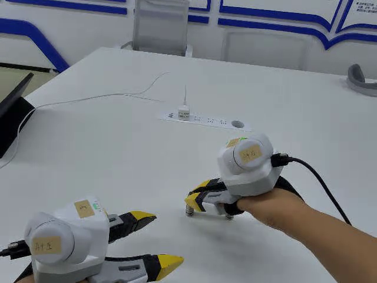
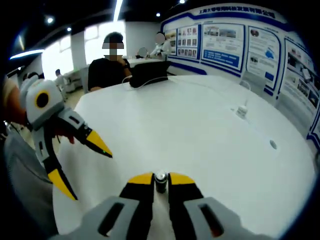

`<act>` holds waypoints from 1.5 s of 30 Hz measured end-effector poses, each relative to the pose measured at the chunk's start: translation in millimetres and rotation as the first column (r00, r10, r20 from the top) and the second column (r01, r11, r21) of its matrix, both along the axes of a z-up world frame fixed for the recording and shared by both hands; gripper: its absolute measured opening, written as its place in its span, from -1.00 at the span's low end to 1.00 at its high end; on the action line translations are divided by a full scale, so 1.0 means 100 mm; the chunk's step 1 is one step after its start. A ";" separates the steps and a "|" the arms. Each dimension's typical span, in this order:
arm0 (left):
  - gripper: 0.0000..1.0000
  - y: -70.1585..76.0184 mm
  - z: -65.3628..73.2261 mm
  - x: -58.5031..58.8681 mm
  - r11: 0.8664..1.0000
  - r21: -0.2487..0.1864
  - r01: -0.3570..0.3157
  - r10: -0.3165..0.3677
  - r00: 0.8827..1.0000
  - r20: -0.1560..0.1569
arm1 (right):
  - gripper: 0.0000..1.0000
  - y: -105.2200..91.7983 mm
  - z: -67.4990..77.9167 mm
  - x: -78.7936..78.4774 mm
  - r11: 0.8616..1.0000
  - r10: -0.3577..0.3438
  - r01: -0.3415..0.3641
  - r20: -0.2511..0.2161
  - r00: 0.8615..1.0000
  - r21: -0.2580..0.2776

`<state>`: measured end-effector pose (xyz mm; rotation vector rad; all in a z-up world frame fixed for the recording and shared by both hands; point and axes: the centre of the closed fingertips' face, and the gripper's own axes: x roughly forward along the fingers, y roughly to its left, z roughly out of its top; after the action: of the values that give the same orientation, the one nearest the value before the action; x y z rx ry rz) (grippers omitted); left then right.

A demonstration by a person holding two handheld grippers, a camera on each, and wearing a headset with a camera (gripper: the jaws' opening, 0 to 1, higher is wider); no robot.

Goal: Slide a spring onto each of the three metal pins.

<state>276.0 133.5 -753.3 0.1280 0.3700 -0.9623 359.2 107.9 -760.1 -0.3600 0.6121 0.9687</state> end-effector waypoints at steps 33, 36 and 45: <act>0.13 -0.03 0.08 0.06 1.000 -0.008 0.000 0.000 1.000 0.021 | -0.59 -0.26 0.18 -0.28 0.999 -0.028 0.026 0.047 0.998 0.035; 0.14 -0.04 0.08 0.06 1.000 -0.008 0.001 -0.001 1.000 0.021 | -0.58 -0.30 0.20 -0.33 0.999 -0.031 0.029 0.051 0.998 0.039; 0.16 -0.07 0.10 0.06 1.000 -0.009 0.006 -0.006 1.000 0.023 | -0.56 -0.43 0.21 -0.46 0.998 -0.045 0.042 0.052 0.998 0.048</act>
<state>281.5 126.2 -743.2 0.1321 0.3442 -0.9679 313.2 65.1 -739.5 -0.3289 0.5460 0.9271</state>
